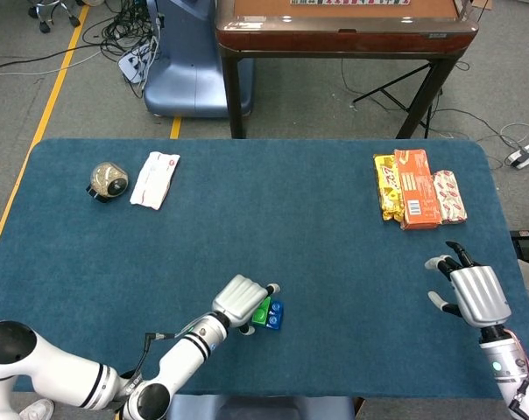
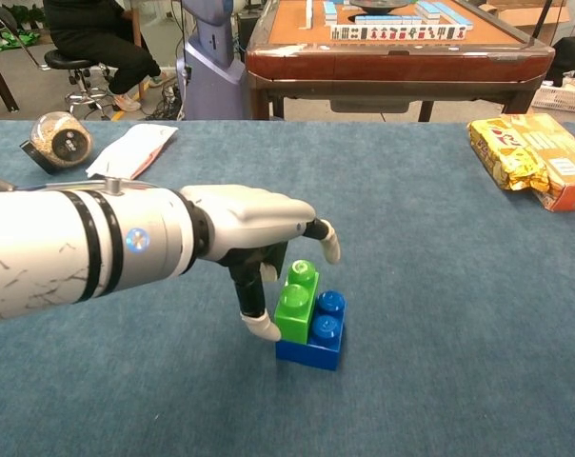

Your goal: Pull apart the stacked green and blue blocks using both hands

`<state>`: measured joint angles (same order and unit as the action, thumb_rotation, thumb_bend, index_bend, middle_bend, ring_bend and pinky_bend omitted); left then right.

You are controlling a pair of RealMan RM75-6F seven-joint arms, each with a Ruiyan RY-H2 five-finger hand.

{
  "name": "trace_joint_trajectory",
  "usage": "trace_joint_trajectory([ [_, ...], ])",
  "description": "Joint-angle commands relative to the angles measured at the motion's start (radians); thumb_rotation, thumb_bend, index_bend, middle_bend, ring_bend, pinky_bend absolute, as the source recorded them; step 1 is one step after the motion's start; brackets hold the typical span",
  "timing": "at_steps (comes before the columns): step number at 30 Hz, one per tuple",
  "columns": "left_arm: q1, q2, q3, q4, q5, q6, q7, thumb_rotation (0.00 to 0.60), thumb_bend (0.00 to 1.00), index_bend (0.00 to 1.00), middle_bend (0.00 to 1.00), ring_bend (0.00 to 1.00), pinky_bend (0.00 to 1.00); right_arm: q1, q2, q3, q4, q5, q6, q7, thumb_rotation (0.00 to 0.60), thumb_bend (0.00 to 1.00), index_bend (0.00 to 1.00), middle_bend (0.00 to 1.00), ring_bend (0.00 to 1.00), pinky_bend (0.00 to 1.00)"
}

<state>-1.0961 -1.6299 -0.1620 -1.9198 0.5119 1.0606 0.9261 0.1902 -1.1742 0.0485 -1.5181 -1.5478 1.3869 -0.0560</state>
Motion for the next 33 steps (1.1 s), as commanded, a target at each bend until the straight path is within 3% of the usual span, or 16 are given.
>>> trace_joint_trajectory([
  [1,-0.007,-0.012,0.003,0.016,0.003,0.007,-0.013,0.600,0.00,0.24,1.00,1.00,1.00,0.000,-0.002,-0.001,0.003,0.000,0.000,0.003,0.600,0.17,0.41,0.43,0.46,0.60],
  [18,-0.006,-0.023,0.027,0.090,0.078,0.023,-0.088,0.600,0.01,0.26,1.00,1.00,1.00,0.003,-0.014,-0.005,0.017,0.002,-0.006,0.009,0.600,0.17,0.41,0.43,0.46,0.60],
  [26,-0.018,-0.016,0.036,0.078,0.056,0.025,-0.072,0.600,0.01,0.36,1.00,1.00,1.00,0.006,-0.017,-0.007,0.018,0.001,-0.009,0.009,0.600,0.17,0.41,0.43,0.46,0.60],
  [33,-0.028,-0.023,0.042,0.088,0.032,0.026,-0.064,0.600,0.01,0.38,1.00,1.00,1.00,0.005,-0.019,-0.009,0.022,0.004,-0.011,0.014,0.600,0.17,0.41,0.43,0.46,0.60],
])
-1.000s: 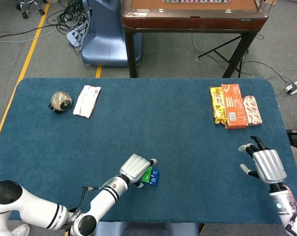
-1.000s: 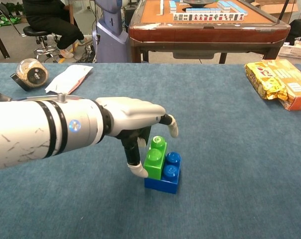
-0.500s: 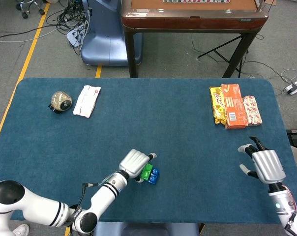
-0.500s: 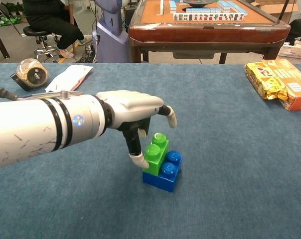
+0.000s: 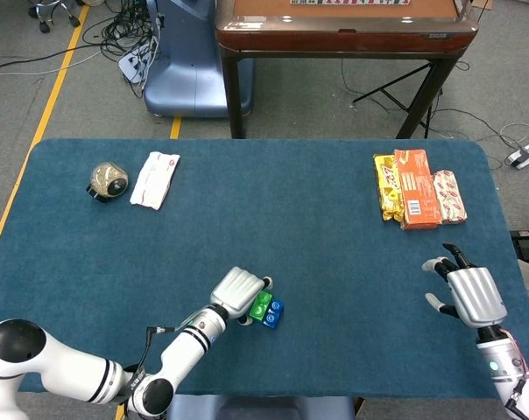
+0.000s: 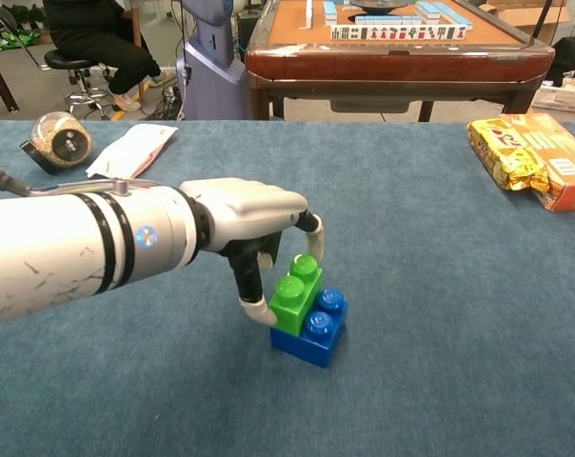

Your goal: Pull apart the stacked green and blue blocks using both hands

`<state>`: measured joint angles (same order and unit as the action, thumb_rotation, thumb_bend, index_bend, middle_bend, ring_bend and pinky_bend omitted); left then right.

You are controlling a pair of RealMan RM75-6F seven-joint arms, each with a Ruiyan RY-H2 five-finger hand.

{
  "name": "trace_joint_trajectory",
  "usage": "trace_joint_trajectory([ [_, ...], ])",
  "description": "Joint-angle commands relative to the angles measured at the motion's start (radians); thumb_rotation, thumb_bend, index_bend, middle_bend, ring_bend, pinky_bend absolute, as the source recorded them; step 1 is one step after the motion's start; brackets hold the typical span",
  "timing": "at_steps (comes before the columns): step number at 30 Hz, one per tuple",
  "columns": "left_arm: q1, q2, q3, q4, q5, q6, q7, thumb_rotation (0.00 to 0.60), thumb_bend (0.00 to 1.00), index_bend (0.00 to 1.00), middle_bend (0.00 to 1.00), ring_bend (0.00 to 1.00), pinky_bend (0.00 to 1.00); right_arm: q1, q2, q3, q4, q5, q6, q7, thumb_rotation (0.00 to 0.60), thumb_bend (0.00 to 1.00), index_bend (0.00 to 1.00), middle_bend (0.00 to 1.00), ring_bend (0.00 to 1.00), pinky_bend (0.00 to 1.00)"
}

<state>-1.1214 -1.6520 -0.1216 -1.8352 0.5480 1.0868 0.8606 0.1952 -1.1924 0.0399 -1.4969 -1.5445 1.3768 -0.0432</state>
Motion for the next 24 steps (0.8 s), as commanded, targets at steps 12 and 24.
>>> trace_joint_trajectory([
  [12,0.000,0.002,0.008,0.001,0.013,-0.004,-0.022,0.600,0.01,0.47,1.00,1.00,1.00,0.003,-0.008,-0.002,0.012,0.000,-0.004,0.011,0.600,0.17,0.41,0.43,0.46,0.60],
  [24,0.037,0.012,0.017,0.003,0.095,-0.025,-0.117,0.600,0.01,0.54,1.00,1.00,1.00,0.008,-0.012,0.000,0.014,-0.006,-0.003,0.022,0.600,0.17,0.41,0.43,0.46,0.60],
])
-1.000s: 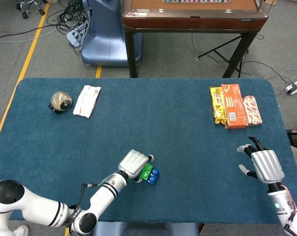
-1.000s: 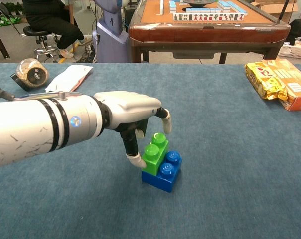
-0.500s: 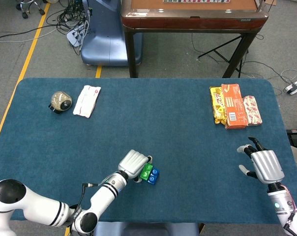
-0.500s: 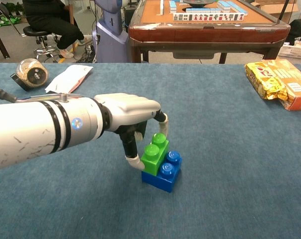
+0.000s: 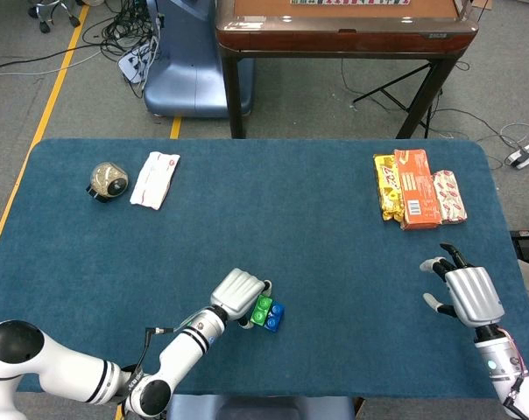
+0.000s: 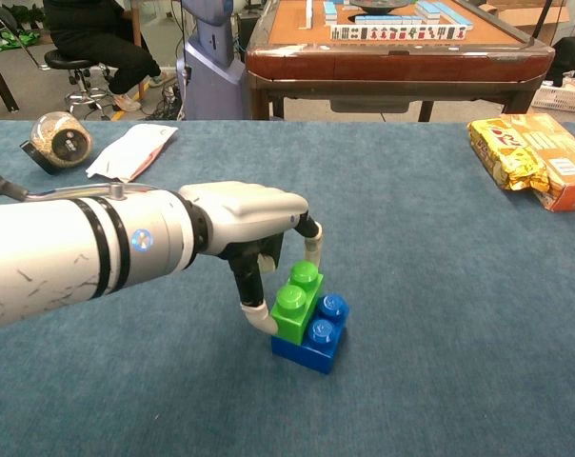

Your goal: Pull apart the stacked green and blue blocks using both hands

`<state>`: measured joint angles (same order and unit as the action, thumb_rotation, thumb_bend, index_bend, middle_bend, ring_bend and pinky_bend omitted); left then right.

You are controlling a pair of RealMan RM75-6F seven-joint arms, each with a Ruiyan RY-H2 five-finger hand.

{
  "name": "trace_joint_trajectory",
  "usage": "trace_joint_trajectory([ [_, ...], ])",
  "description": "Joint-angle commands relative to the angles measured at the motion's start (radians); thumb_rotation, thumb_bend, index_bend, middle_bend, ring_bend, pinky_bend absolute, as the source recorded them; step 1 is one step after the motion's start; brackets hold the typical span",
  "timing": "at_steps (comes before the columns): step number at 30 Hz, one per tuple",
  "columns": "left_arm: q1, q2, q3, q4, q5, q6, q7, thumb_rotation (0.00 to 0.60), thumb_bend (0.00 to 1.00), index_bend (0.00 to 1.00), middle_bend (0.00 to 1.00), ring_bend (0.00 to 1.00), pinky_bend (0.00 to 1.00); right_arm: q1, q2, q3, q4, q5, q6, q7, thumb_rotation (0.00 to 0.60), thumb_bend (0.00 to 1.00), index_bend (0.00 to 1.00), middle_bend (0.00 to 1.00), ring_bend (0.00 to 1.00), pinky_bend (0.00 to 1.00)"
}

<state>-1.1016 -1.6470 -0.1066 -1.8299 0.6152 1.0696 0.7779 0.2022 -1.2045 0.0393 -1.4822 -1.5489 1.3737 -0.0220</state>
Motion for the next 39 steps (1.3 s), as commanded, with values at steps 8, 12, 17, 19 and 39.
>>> trace_joint_trajectory([
  [8,0.067,0.038,0.006,-0.011,0.097,-0.028,-0.143,0.600,0.05,0.58,1.00,1.00,1.00,0.012,-0.001,0.003,-0.015,-0.011,-0.003,0.005,0.600,0.17,0.41,0.43,0.46,0.60],
  [12,0.102,0.053,0.004,-0.011,0.137,-0.041,-0.222,0.600,0.13,0.58,1.00,1.00,1.00,0.020,-0.001,0.008,-0.029,-0.019,-0.003,0.007,0.600,0.17,0.41,0.44,0.46,0.60],
  [17,0.154,0.064,-0.006,0.001,0.195,-0.051,-0.344,0.600,0.18,0.58,1.00,1.00,1.00,0.037,-0.004,0.012,-0.057,-0.032,-0.011,0.024,0.600,0.17,0.41,0.48,0.48,0.60],
  [19,0.177,0.066,-0.015,0.009,0.216,-0.049,-0.397,0.600,0.20,0.58,1.00,1.00,1.00,0.049,-0.005,0.014,-0.074,-0.036,-0.023,0.025,0.600,0.17,0.41,0.52,0.54,0.63],
  [39,0.321,0.002,-0.094,0.011,0.286,0.113,-0.568,0.600,0.27,0.58,1.00,1.00,1.00,0.227,-0.046,0.089,-0.257,0.106,-0.285,0.022,0.600,0.00,0.19,0.93,0.99,0.97],
])
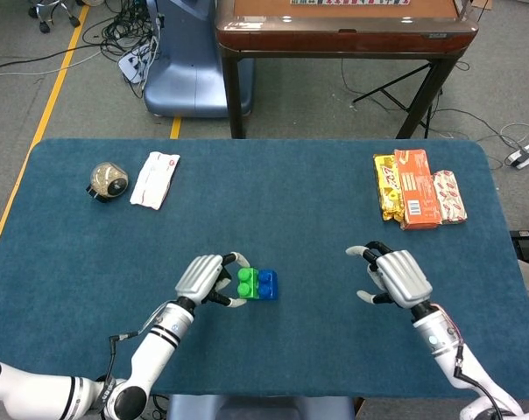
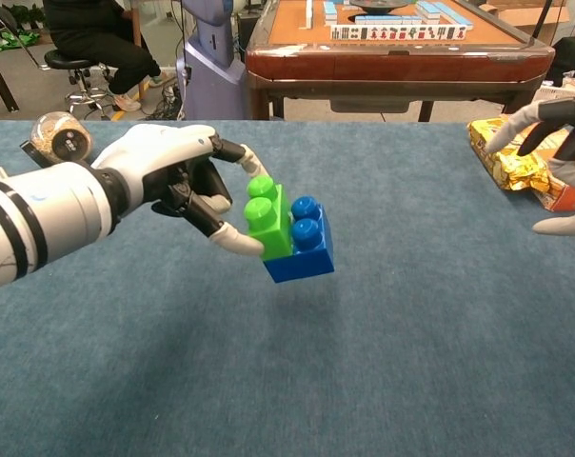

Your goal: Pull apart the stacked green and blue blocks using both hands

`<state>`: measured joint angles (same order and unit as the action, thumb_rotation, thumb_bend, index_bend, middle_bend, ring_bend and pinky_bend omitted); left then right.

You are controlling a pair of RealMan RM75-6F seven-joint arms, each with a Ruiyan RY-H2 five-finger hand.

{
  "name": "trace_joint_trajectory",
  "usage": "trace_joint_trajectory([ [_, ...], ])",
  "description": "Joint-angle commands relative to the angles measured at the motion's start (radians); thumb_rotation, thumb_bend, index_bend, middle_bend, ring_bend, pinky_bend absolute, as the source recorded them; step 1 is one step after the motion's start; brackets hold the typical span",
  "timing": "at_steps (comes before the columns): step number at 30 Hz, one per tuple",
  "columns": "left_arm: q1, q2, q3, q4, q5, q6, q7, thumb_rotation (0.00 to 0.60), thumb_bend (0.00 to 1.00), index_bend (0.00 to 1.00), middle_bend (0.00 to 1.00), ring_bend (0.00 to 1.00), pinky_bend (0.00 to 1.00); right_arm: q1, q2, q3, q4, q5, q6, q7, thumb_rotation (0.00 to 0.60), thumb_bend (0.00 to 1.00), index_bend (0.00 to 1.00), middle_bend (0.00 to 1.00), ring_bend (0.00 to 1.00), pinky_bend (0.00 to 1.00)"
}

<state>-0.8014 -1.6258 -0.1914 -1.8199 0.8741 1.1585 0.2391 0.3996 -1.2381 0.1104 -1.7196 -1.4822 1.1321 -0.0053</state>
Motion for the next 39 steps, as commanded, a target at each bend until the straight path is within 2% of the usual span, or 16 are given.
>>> trace_joint_trajectory([
  [1,0.028,-0.026,-0.012,0.002,0.035,0.034,-0.036,0.600,0.27,0.58,1.00,1.00,1.00,0.039,-0.016,0.022,-0.023,0.053,-0.059,0.010,0.600,0.00,0.18,0.93,0.99,0.97],
  [7,0.061,-0.074,-0.030,0.011,0.073,0.097,-0.047,0.600,0.27,0.59,1.00,1.00,1.00,0.091,-0.065,0.049,-0.022,0.111,-0.121,0.036,0.600,0.00,0.13,0.94,0.99,0.97],
  [24,0.091,-0.136,-0.071,0.064,0.088,0.092,-0.052,0.600,0.27,0.58,1.00,1.00,1.00,0.181,-0.161,0.087,0.006,0.162,-0.191,0.131,0.600,0.00,0.13,0.94,0.99,0.98],
  [39,0.121,-0.142,-0.057,0.039,0.165,0.094,-0.048,0.600,0.27,0.58,1.00,1.00,1.00,0.233,-0.238,0.097,0.066,0.174,-0.210,0.184,0.600,0.00,0.13,0.94,0.99,0.98],
])
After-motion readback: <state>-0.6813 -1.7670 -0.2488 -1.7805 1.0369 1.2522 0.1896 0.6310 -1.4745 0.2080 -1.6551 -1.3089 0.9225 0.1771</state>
